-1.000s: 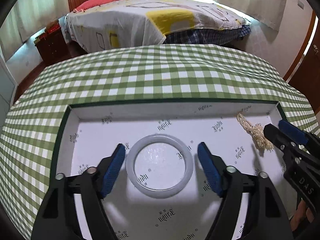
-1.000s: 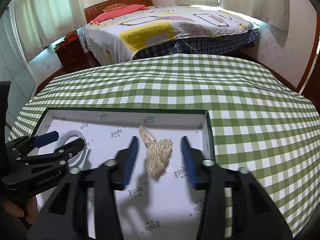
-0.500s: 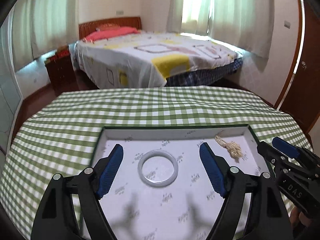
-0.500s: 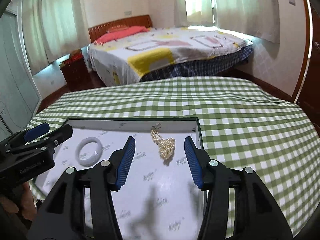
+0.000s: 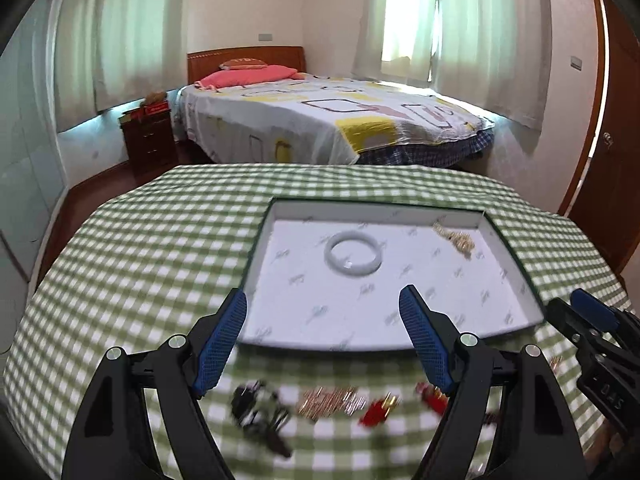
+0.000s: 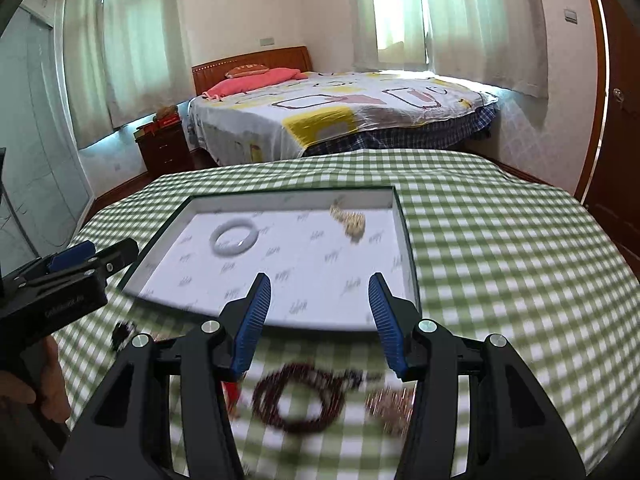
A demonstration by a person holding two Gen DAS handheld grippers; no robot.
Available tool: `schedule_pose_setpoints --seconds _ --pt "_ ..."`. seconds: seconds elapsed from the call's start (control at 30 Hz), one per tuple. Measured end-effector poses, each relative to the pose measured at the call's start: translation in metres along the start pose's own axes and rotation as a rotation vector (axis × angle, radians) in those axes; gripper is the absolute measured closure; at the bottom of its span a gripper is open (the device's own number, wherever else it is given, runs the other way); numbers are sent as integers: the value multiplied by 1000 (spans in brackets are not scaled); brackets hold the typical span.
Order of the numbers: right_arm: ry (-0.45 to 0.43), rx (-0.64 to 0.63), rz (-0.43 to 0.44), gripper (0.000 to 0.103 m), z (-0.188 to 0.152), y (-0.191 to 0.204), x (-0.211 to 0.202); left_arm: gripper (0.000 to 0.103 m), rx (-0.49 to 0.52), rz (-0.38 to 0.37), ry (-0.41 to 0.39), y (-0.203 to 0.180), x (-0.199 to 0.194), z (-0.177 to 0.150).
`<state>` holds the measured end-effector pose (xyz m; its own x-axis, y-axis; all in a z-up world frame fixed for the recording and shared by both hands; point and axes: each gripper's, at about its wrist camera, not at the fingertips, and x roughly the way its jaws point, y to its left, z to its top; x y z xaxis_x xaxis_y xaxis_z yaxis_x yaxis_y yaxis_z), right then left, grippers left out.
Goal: Organize jewelry
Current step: 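Move the right tool back and grasp the silver pearl ring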
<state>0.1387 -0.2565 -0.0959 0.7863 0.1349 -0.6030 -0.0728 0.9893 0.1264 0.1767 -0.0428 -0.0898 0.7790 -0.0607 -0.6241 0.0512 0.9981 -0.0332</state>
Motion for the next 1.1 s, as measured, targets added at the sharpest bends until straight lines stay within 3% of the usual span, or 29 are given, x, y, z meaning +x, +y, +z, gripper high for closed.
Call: schedule_pose_setpoints --seconds 0.53,0.57,0.8,1.1 --pt "119 -32 75 57 -91 38 -23 27 26 64 55 22 -42 -87" --pt "127 -32 80 62 -94 39 -22 27 25 71 55 24 -43 -90" --pt "142 -46 77 63 -100 46 -20 27 13 90 91 33 -43 -107" --pt "180 -60 69 73 -106 48 -11 27 14 91 102 32 -41 -112"
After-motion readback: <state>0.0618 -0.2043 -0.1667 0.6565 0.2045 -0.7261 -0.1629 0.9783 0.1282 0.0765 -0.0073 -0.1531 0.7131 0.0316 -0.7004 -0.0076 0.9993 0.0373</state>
